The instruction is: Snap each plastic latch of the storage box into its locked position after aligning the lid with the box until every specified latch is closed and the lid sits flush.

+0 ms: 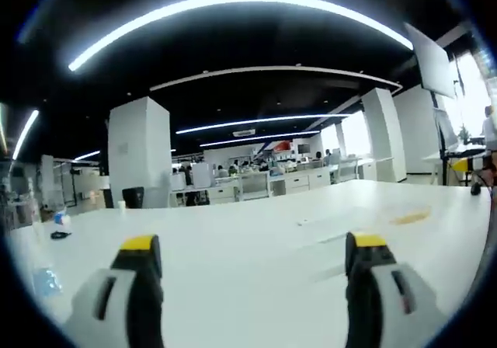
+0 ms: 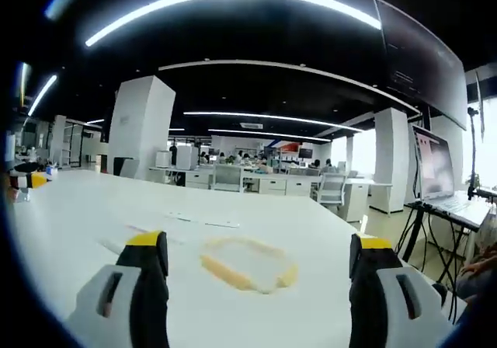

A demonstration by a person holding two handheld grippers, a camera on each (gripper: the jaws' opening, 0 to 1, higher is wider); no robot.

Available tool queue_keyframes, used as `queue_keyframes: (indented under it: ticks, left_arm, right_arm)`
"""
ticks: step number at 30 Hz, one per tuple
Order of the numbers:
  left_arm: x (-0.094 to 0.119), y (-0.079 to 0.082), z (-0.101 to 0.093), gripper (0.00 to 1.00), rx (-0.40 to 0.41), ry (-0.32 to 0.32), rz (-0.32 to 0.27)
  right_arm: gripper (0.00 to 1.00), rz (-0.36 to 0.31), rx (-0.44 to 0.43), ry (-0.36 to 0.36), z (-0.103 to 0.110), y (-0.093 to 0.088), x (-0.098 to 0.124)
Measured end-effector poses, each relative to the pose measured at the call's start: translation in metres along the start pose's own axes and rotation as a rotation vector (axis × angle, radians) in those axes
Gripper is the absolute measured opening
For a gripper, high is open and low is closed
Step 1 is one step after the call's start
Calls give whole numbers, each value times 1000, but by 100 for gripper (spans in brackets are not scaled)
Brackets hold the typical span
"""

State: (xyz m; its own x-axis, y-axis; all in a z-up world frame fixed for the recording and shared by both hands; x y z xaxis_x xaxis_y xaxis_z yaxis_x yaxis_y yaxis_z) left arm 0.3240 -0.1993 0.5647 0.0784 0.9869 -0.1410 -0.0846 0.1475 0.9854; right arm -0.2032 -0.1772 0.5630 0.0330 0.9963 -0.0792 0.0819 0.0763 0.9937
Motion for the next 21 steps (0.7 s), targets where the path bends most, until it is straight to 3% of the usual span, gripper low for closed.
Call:
queue_keyframes:
  ticks: [21]
  left_arm:
    - [7,0,2,99,-16,-4,38]
  right_arm:
    - [100,31,24,28,5,2,1]
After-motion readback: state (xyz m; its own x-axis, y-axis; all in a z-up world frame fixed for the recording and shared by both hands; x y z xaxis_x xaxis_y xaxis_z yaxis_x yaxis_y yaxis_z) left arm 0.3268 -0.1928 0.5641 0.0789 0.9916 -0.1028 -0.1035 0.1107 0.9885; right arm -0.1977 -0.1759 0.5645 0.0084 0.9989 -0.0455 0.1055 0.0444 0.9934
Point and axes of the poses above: the point that each gripper's makers call its tool centre point, and the gripper's own axes: x roughly backward along the fingers, z roughly to its left, y roughly out of its top, the point moved 9 cm from there along x, roughly backward along the fingers, and after that the axes turned 5 degrees about -z, right-handed, at the moved point
